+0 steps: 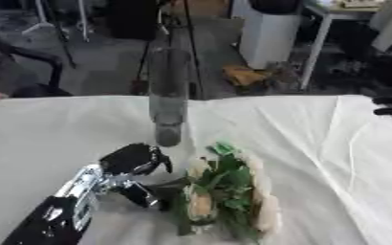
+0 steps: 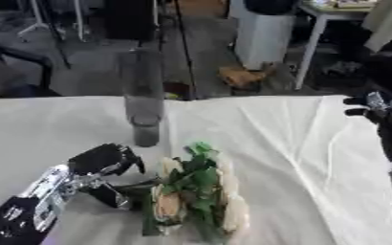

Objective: Arrange flowers into the vase.

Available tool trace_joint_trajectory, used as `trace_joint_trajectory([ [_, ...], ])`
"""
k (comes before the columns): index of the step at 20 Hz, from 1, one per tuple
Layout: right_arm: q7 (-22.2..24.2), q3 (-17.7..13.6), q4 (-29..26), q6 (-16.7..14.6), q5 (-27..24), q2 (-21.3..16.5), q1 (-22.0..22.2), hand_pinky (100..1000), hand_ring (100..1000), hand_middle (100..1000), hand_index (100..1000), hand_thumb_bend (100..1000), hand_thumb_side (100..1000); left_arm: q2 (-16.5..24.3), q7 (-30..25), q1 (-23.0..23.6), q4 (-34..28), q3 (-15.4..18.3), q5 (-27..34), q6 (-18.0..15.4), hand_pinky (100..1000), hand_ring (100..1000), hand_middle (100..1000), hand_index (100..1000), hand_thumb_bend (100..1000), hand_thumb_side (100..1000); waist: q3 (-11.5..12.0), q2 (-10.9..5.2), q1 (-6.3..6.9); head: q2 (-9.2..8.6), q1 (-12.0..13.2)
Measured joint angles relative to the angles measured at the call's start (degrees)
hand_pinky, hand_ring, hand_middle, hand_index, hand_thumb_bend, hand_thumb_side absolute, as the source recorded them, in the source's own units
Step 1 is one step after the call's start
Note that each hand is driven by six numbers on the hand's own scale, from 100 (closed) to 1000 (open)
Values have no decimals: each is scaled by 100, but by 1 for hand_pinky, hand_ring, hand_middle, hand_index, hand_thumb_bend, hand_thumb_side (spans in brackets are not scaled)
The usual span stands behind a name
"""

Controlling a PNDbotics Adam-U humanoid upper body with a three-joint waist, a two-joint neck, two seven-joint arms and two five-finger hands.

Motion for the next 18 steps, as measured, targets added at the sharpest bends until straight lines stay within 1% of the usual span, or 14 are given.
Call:
trace_joint_trajectory([
  [3,0,-1,0,0,0,1,0,674,738,705,706,100,887,-42,13,1,26,-1,16,14,323,236,126,618,523,253,1,1,0,0,-1],
  [5,1,-1,0,1,0,2,0,674,738,705,706,100,887,-51,8,1,59,-2,16,19,319,228,120,611,530,266,1,2,0,0,-1],
  [6,1,-1,0,1,0,2,0,674,738,705,706,100,887,-52,2,1,76,-2,11,22,340,255,139,619,550,289,1,2,0,0,-1],
  [7,1,-1,0,1,0,3,0,674,738,705,706,100,887,-53,-7,1,97,-3,-1,20,348,267,144,622,554,294,1,4,0,0,-1],
  [8,1,-1,0,1,0,3,0,674,738,705,706,100,889,-60,-18,1,118,-3,-26,12,376,331,174,634,583,308,1,5,0,0,-1],
  [9,1,-1,0,1,0,3,0,674,738,705,706,100,889,-74,-29,1,147,-4,-61,0,382,344,181,636,573,316,0,6,0,0,-1],
  [10,1,-1,0,1,0,3,0,674,738,705,706,100,889,-89,-39,1,171,-4,-95,-11,400,377,200,640,578,326,0,8,0,0,-1],
  [13,1,-1,0,1,0,3,0,674,738,705,706,100,890,-108,-46,1,220,-8,-175,-56,415,393,208,639,569,330,0,8,0,1,-1],
  [14,1,-1,0,1,0,3,0,674,738,705,706,100,890,-120,-45,1,233,-8,-191,-71,406,375,193,634,560,324,0,8,0,1,-1],
  [17,1,-1,0,1,0,3,0,674,738,705,706,100,890,-148,-30,2,263,-9,-215,-98,350,270,133,603,532,303,0,8,1,1,-1],
  [18,1,-1,0,1,0,3,0,674,738,705,707,100,890,-151,-23,2,266,-12,-219,-106,311,204,100,585,526,302,0,8,1,1,-1],
])
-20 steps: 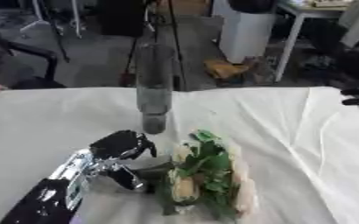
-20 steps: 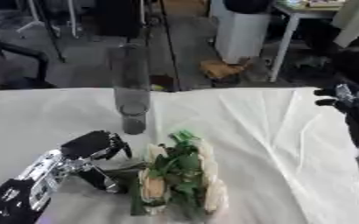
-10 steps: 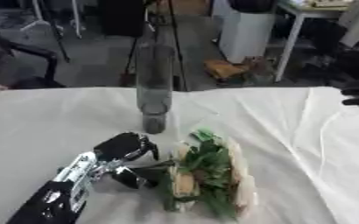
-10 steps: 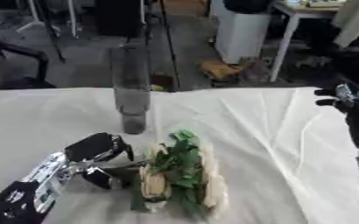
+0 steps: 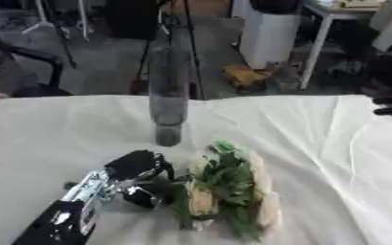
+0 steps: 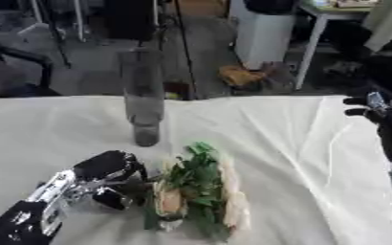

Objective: Arrange flowers into the vase.

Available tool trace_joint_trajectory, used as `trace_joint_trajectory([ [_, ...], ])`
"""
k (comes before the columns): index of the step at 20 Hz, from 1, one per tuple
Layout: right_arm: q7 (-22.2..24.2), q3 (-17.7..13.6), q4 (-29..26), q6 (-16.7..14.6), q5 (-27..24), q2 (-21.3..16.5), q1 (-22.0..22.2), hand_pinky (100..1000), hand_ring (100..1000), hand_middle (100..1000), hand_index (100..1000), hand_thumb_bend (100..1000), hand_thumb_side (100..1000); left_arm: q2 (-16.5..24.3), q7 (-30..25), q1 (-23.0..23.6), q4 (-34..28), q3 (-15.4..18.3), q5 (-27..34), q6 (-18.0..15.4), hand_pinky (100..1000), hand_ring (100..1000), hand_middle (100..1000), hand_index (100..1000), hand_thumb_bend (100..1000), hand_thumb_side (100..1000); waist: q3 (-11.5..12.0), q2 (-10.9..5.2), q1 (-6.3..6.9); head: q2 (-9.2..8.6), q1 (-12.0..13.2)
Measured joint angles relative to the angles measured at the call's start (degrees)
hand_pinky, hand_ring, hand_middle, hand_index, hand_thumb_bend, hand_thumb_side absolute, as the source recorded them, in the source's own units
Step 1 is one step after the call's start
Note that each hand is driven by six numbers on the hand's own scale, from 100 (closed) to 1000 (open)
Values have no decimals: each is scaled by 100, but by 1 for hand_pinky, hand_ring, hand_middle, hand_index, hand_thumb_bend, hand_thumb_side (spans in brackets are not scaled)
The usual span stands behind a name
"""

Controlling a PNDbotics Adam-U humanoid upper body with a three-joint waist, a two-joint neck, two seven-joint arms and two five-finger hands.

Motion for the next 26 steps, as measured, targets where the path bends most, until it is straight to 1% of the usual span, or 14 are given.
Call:
trace_joint_trajectory([
  [1,0,0,0,0,0,0,0,674,738,705,707,100,890,0,6,1,3,-4,-2,-6,301,189,100,577,525,302,0,0,0,0,0],
  [2,0,0,0,0,0,0,0,674,738,705,707,100,890,0,9,1,4,-6,-3,-8,259,147,100,553,520,302,0,0,0,0,0],
  [4,0,0,0,0,0,0,0,675,738,705,707,100,890,-5,11,1,1,-18,-3,-10,219,105,100,515,499,295,0,0,0,0,0],
  [6,0,0,0,0,0,0,0,675,738,705,707,100,891,-15,10,1,0,-24,-2,-9,192,100,100,492,478,300,0,0,0,0,0],
  [9,1,0,0,1,0,1,0,675,738,705,707,100,891,-31,-17,1,11,-25,-1,-7,177,100,100,500,455,323,0,0,0,0,0],
  [11,1,-1,0,1,0,1,0,675,738,705,707,100,890,-32,-68,15,55,-25,-2,6,174,104,100,509,421,347,0,2,0,0,0],
  [12,1,-1,0,1,0,1,0,675,738,705,707,100,890,-32,-93,16,59,-25,2,11,164,101,100,512,408,341,0,2,0,1,0],
  [13,1,-1,0,1,0,1,0,675,738,705,707,100,890,-33,-120,16,65,-25,12,17,141,100,100,510,403,350,0,1,0,1,0],
  [14,1,-1,0,1,0,2,0,675,737,705,707,100,890,-35,-141,16,72,-24,26,30,100,100,100,505,396,353,0,1,0,1,0],
  [15,1,-1,0,1,0,2,0,675,737,705,707,100,890,-38,-162,16,81,-24,38,41,100,100,100,499,390,352,0,1,0,1,-1],
  [20,3,-1,0,3,2,14,0,675,737,705,708,100,891,-45,-224,14,92,-11,154,104,100,100,100,452,450,392,-5,1,0,1,-3],
  [24,3,-1,0,3,18,40,0,675,737,705,708,100,890,-47,-212,14,121,16,353,140,100,100,100,440,510,381,-10,2,0,1,-8],
  [25,2,-1,0,4,19,42,0,675,737,705,707,100,890,-47,-198,14,114,18,395,151,100,100,100,432,512,400,-10,2,0,1,-11],
  [26,2,-2,0,4,19,42,0,675,737,705,707,100,890,-47,-179,14,89,27,437,158,100,100,100,432,512,400,-10,4,0,1,-15],
])
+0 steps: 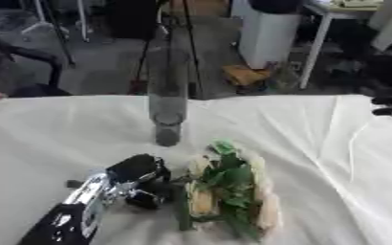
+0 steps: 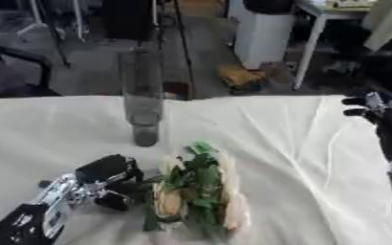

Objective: Arrange flowers into the vase.

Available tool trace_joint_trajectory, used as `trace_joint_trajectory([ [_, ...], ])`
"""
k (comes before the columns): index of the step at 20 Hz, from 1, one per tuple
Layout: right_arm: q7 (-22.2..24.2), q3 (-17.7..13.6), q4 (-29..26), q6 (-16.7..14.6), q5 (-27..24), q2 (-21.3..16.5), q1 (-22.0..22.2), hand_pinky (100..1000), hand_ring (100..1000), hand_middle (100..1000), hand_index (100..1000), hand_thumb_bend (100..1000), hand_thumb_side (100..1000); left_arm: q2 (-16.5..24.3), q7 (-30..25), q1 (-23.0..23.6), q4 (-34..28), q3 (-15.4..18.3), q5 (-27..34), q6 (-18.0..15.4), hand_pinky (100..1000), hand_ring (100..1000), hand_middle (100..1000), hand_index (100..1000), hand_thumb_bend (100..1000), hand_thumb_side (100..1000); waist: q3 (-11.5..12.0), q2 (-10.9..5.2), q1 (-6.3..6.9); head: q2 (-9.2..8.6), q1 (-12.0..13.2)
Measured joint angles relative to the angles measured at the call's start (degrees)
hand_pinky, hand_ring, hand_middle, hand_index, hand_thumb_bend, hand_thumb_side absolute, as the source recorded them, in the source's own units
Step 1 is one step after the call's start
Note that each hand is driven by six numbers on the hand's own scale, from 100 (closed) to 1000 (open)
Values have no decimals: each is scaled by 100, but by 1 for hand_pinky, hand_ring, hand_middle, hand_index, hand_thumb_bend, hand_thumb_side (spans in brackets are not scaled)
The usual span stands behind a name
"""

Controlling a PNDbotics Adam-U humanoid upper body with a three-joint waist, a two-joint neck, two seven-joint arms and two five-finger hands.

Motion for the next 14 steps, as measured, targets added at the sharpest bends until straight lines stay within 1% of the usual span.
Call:
trace_joint_trajectory([
  [1,0,0,0,0,0,0,0,674,737,704,708,100,890,0,22,-1,-33,14,46,10,100,100,100,421,540,405,0,2,0,0,-2],
  [2,0,0,0,0,1,0,0,674,737,704,707,100,890,1,51,-4,-71,21,92,16,100,100,100,418,547,404,0,4,0,0,-3],
  [3,0,0,0,0,1,0,0,675,737,704,708,100,890,2,80,-7,-118,23,130,20,100,100,100,399,580,410,0,6,0,0,-3],
  [5,0,0,0,1,2,1,0,675,737,704,708,100,890,6,141,-20,-229,25,169,28,100,100,100,363,587,429,0,9,0,0,-4],
  [6,1,0,0,2,2,1,0,675,737,704,708,100,890,7,173,-23,-285,26,177,28,100,100,100,362,586,427,0,9,0,0,-4],
  [8,3,-1,0,4,5,1,0,675,737,704,707,100,889,17,236,-32,-358,28,168,30,100,100,100,339,513,447,-1,9,0,0,-5],
  [10,5,-1,0,6,6,1,0,675,737,704,707,100,889,52,289,-44,-378,28,88,29,100,100,100,331,473,462,-3,9,-1,0,-5],
  [11,5,-1,0,7,6,1,0,675,737,704,707,100,889,57,316,-46,-382,30,28,26,100,100,100,320,425,486,-3,9,-2,0,-5],
  [12,5,-1,0,7,6,1,0,675,737,704,707,100,889,57,345,-46,-382,31,-31,23,100,100,100,317,415,490,-4,10,-2,0,-6],
  [13,5,-1,0,7,6,1,0,675,737,704,707,100,889,57,379,-46,-382,36,-84,18,100,100,100,306,380,512,-4,10,-2,0,-8],
  [14,5,-1,0,7,6,1,0,675,737,704,707,100,890,57,415,-46,-382,42,-120,14,100,100,100,306,377,514,-4,11,-2,0,-9],
])
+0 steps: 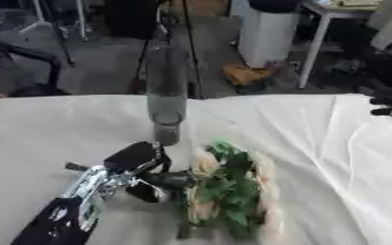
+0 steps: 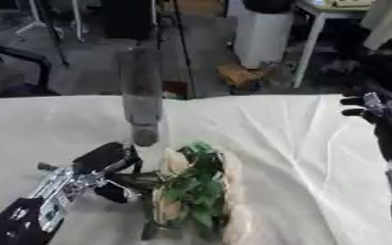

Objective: Arrange flowers into the vase.

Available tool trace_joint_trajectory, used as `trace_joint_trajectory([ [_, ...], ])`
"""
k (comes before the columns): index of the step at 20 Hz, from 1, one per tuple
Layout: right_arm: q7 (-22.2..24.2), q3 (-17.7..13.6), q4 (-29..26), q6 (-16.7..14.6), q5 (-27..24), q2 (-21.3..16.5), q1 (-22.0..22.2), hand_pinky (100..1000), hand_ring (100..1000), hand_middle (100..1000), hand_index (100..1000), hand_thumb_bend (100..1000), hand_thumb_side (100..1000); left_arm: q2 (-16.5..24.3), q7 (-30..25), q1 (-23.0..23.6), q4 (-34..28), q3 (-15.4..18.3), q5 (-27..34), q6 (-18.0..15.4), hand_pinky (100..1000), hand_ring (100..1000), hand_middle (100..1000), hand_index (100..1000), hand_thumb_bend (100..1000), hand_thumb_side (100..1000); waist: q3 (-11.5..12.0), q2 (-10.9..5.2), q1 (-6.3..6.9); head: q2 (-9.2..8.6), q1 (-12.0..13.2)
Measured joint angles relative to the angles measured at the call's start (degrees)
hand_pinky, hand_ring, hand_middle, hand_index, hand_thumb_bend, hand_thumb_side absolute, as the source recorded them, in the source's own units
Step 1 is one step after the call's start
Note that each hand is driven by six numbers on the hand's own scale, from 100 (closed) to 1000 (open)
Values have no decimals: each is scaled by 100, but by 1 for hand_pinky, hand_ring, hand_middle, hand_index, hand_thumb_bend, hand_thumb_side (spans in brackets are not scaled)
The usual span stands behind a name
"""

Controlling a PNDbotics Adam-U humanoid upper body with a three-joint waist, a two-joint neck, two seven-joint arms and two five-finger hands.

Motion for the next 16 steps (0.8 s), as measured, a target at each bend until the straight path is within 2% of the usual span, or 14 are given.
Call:
trace_joint_trajectory([
  [6,0,-2,0,0,0,0,1,675,737,704,707,100,889,3,217,-9,-77,54,67,4,100,100,100,288,370,544,2,2,0,0,-4],
  [12,-1,-12,0,1,1,0,1,675,737,704,708,100,890,91,393,-26,-374,133,558,99,100,100,100,261,402,600,22,2,-7,0,-9],
  [14,-2,-25,0,0,2,0,2,675,737,704,708,100,890,103,455,-28,-453,169,800,141,100,100,100,212,473,577,23,2,-8,0,-15],
  [15,-2,-32,0,0,2,0,2,675,737,704,708,100,890,104,483,-28,-508,190,938,166,100,100,100,200,499,548,23,2,-9,0,-18],
  [16,-3,-33,0,0,2,0,2,675,737,704,709,100,890,112,510,-31,-572,208,1092,192,100,100,100,183,564,496,25,2,-10,0,-20],
])
